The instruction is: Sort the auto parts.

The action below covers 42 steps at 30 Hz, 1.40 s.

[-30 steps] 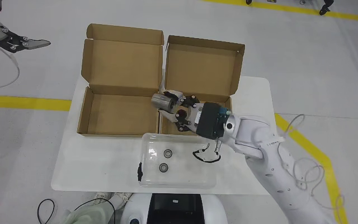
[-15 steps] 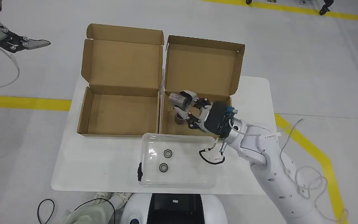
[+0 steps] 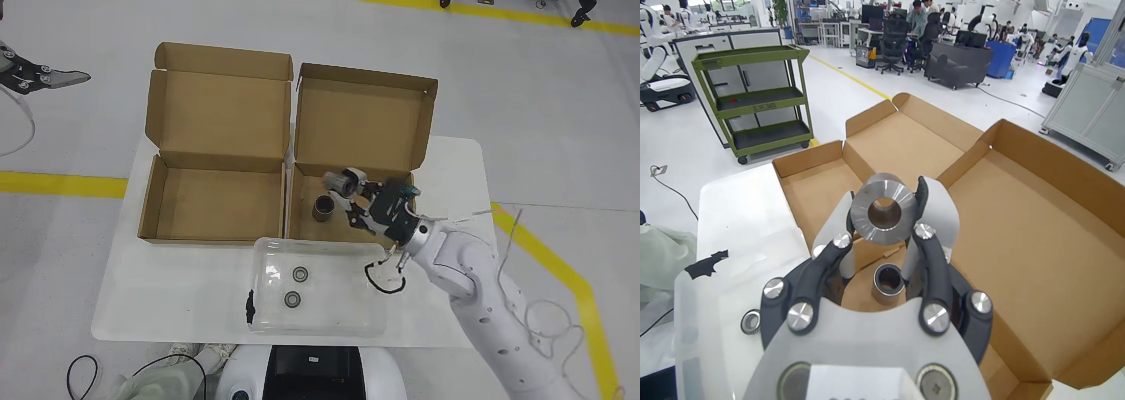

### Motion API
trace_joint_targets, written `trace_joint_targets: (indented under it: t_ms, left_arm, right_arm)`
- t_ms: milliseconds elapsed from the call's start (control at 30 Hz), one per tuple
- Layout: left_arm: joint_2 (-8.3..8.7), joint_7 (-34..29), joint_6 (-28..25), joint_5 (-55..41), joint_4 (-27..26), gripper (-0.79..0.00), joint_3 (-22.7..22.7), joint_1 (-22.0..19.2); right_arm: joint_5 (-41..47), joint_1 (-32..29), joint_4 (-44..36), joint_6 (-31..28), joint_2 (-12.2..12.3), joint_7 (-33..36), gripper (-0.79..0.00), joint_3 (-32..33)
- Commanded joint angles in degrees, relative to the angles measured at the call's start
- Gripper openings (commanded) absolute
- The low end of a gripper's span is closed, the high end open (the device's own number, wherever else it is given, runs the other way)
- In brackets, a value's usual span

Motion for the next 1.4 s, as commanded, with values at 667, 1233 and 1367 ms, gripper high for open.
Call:
trace_joint_targets:
  t_ms: [667,1233,1367]
  left_arm:
    - [0.0,0.0,0.0,0.0,0.0,0.0,0.0,0.0]
    - [0.0,0.0,0.0,0.0,0.0,0.0,0.0,0.0]
    - [0.0,0.0,0.0,0.0,0.0,0.0,0.0,0.0]
  right_arm:
    - [-0.64,1.1,8.69,8.14,-0.77,11.28,-0.785,-2.42]
    - [4.83,7.21,15.79,9.14,-2.06,23.85,-0.785,-5.6]
    - [6.11,9.75,16.66,9.46,-2.54,28.84,-0.785,-6.98]
